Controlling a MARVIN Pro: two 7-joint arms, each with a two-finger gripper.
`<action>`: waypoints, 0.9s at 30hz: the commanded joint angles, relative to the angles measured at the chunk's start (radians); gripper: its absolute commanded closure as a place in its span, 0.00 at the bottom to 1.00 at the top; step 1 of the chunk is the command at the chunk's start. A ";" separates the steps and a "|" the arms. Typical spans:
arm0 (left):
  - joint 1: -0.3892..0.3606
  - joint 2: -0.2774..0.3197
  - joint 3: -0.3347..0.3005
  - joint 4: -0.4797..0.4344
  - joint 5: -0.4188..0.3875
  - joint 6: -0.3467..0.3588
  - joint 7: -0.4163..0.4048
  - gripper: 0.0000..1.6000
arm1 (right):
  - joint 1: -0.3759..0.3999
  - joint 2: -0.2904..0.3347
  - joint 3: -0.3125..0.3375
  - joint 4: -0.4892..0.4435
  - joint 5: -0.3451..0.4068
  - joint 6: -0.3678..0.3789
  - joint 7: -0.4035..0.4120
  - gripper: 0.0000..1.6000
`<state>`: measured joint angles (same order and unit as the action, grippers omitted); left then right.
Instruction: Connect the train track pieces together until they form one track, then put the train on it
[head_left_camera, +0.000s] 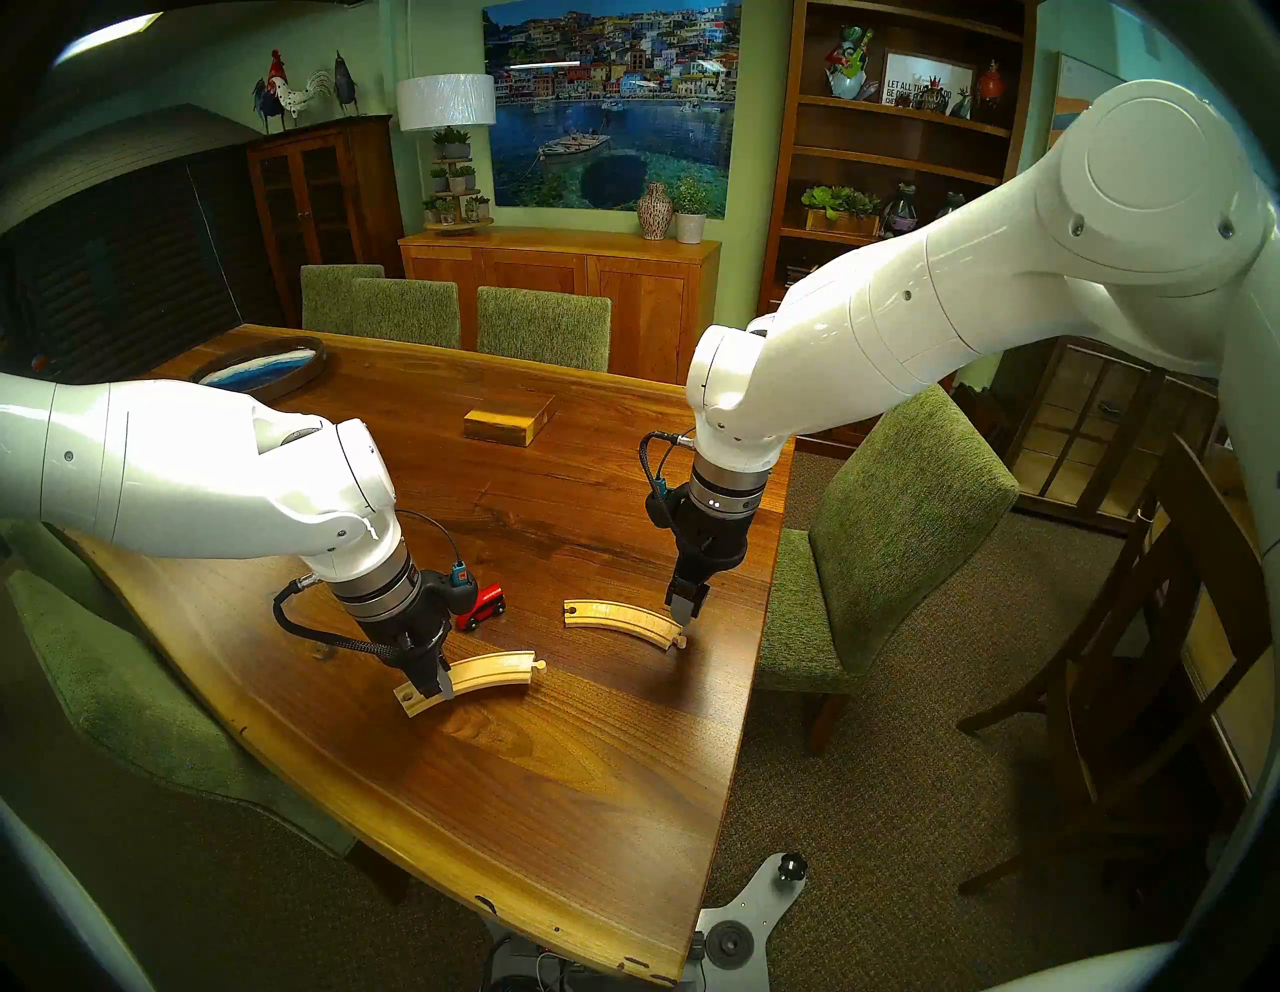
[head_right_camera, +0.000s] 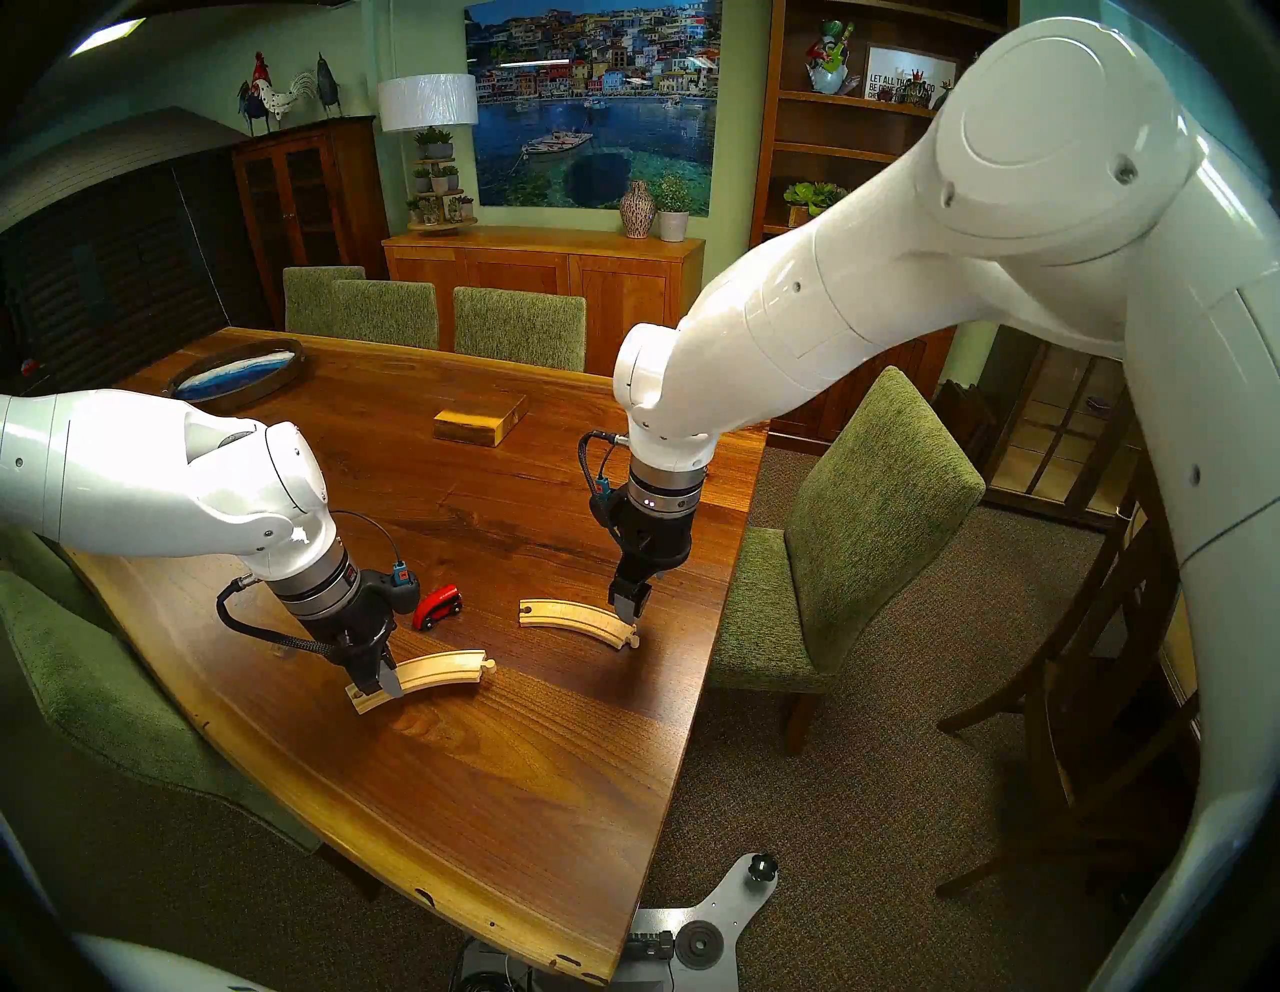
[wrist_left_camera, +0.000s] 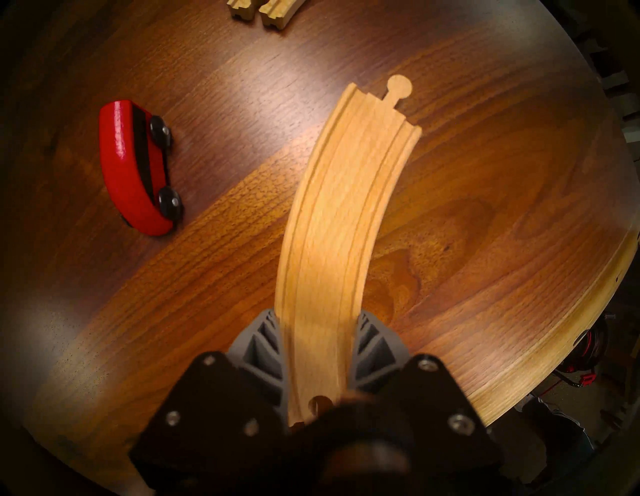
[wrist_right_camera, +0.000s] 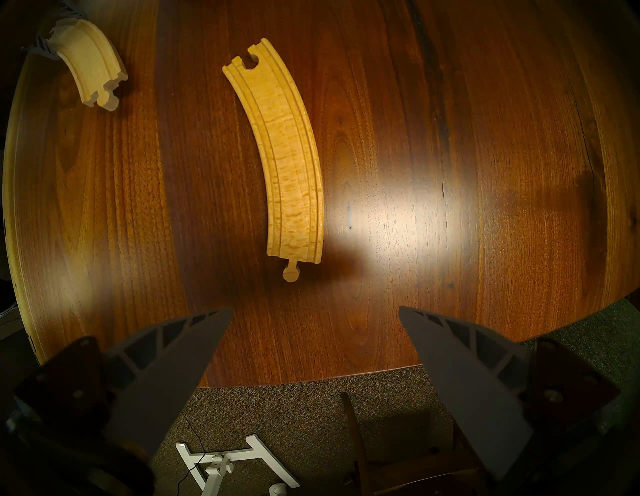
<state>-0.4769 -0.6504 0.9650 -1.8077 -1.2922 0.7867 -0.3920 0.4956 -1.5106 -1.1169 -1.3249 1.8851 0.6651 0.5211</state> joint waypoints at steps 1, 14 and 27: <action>-0.020 -0.020 -0.030 0.028 -0.004 -0.007 -0.010 1.00 | 0.026 0.005 0.006 0.010 0.000 0.001 0.000 0.00; -0.017 -0.023 -0.030 0.060 0.000 -0.038 -0.056 1.00 | 0.026 0.005 0.006 0.010 0.000 0.001 0.000 0.00; -0.016 -0.023 -0.029 0.065 -0.008 -0.033 -0.053 1.00 | 0.026 0.005 0.006 0.010 0.000 0.001 0.000 0.00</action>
<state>-0.4674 -0.6718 0.9528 -1.7454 -1.2980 0.7499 -0.4466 0.4956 -1.5106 -1.1169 -1.3249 1.8849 0.6653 0.5211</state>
